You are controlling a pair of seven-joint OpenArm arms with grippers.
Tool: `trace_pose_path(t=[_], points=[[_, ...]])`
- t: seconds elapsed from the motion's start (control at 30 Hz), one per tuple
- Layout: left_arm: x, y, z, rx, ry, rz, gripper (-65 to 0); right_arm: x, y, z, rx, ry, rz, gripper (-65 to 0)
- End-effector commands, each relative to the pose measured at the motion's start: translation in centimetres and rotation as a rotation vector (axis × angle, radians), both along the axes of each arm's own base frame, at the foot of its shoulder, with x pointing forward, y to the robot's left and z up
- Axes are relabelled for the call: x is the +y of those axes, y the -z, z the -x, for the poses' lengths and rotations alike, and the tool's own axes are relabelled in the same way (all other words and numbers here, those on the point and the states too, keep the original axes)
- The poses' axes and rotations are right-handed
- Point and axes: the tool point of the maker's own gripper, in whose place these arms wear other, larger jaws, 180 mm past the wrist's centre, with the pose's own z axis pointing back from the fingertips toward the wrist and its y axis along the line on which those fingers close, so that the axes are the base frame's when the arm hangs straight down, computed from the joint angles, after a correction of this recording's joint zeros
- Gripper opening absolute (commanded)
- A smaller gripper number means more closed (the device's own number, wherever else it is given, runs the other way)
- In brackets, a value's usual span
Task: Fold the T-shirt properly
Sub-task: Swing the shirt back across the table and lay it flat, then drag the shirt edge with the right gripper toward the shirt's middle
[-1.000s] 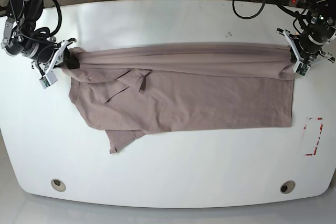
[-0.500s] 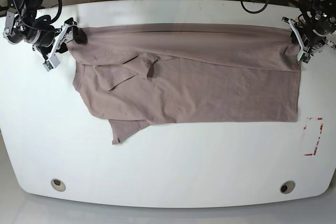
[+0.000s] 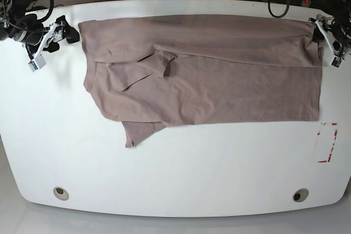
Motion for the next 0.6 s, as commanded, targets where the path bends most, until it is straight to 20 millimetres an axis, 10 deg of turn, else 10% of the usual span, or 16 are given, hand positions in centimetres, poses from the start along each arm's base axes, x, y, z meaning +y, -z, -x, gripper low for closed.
trace_pose_path(t=[0.0, 0.27, 0.57], points=[[0.1, -1.8, -0.5, -0.038, 0.032, 0.037, -27.1, -0.2, -1.4, -0.6, -0.039, -0.016, -0.012, -13.3], [-2.9, -3.3, -0.5, -0.081, 0.111, 0.237, -27.2, 1.7, -0.8, 0.2, -0.039, 0.000, -0.096, -13.3], [-4.5, -0.4, -1.1, -0.021, 0.139, 0.163, -27.2, 4.4, 0.5, 0.6, -0.040, 0.036, -0.188, -13.5]])
